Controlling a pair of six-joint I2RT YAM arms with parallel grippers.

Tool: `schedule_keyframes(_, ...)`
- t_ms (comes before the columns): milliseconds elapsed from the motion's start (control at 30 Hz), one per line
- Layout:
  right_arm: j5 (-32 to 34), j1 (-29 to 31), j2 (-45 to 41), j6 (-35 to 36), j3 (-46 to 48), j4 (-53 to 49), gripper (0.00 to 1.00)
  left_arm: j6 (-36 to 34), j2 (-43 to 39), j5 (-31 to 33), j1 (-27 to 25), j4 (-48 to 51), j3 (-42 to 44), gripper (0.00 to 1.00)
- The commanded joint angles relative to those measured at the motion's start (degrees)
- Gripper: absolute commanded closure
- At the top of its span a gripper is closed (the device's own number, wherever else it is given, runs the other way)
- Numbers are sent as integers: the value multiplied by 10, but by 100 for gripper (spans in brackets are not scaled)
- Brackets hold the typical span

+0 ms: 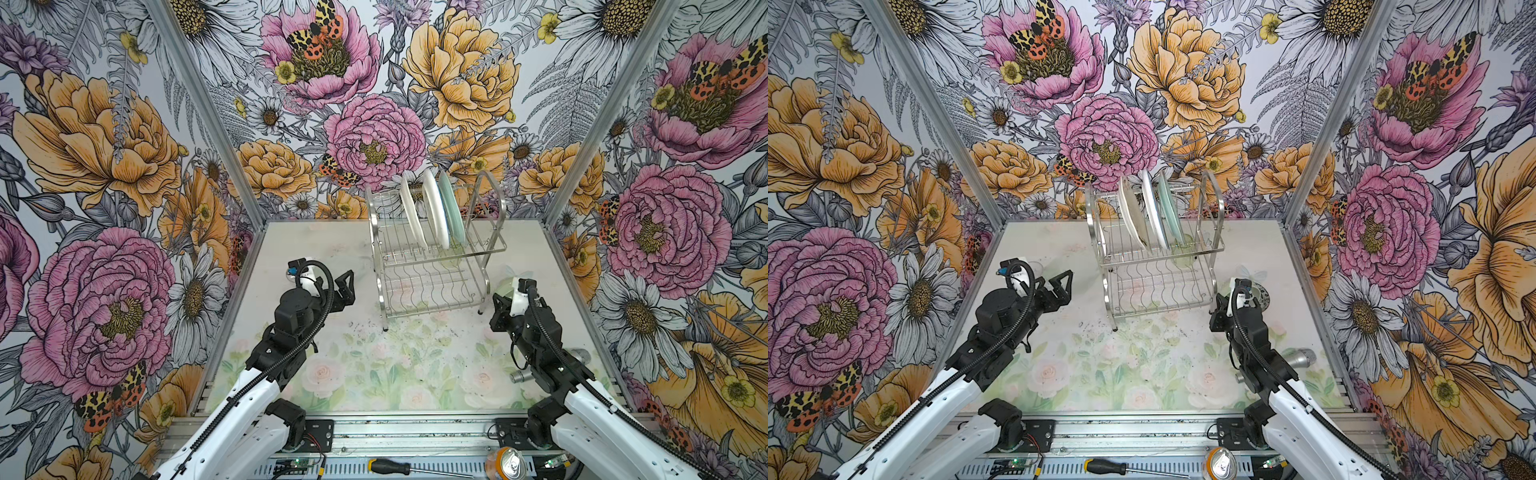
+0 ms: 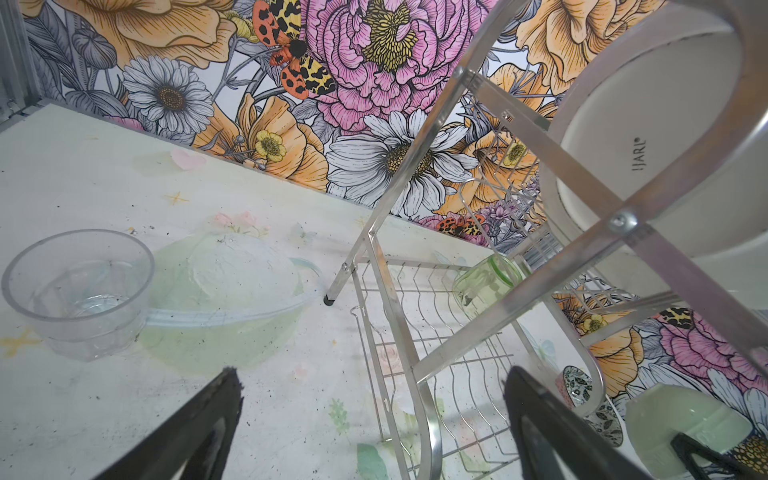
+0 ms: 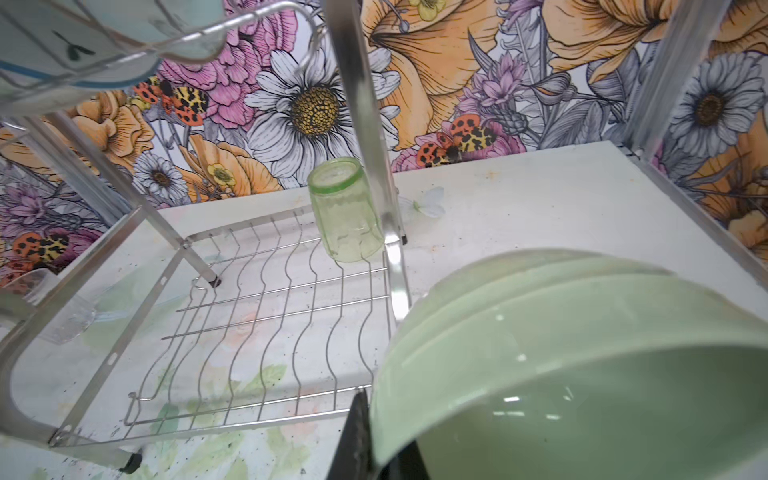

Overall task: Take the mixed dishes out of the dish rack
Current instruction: 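Carry the pale green bowl out beside the rack with the right gripper, then lower the pale green bowl onto the patterned plate on the table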

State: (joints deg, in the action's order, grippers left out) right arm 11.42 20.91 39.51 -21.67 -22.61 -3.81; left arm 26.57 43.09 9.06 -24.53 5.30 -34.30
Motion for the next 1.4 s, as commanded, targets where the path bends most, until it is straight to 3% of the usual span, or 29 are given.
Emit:
schedule_keyframes(0, 20, -25, 21, -8, -61, 1, 100, -22, -10, 14, -3, -14, 7, 1)
schedule_keyframes(167, -1, -91, 113, -25, -132, -57, 100, -28, -16, 18, -3, -12, 11, 1)
schedule_keyframes(467, -109, -197, 301, -49, -269, -148, 100, -35, -35, 25, -2, -10, 20, 1)
schedule_keyframes(733, -104, -206, 396, -13, -343, -229, 100, -36, -47, 25, 1, -10, 30, 1)
schedule_keyframes(1000, -77, -208, 420, 13, -370, -286, 100, -34, -53, 25, 3, -14, 37, 1)
schedule_keyframes(1367, -99, -207, 496, 36, -443, -342, 100, -30, -58, 46, 8, -21, 45, 1)
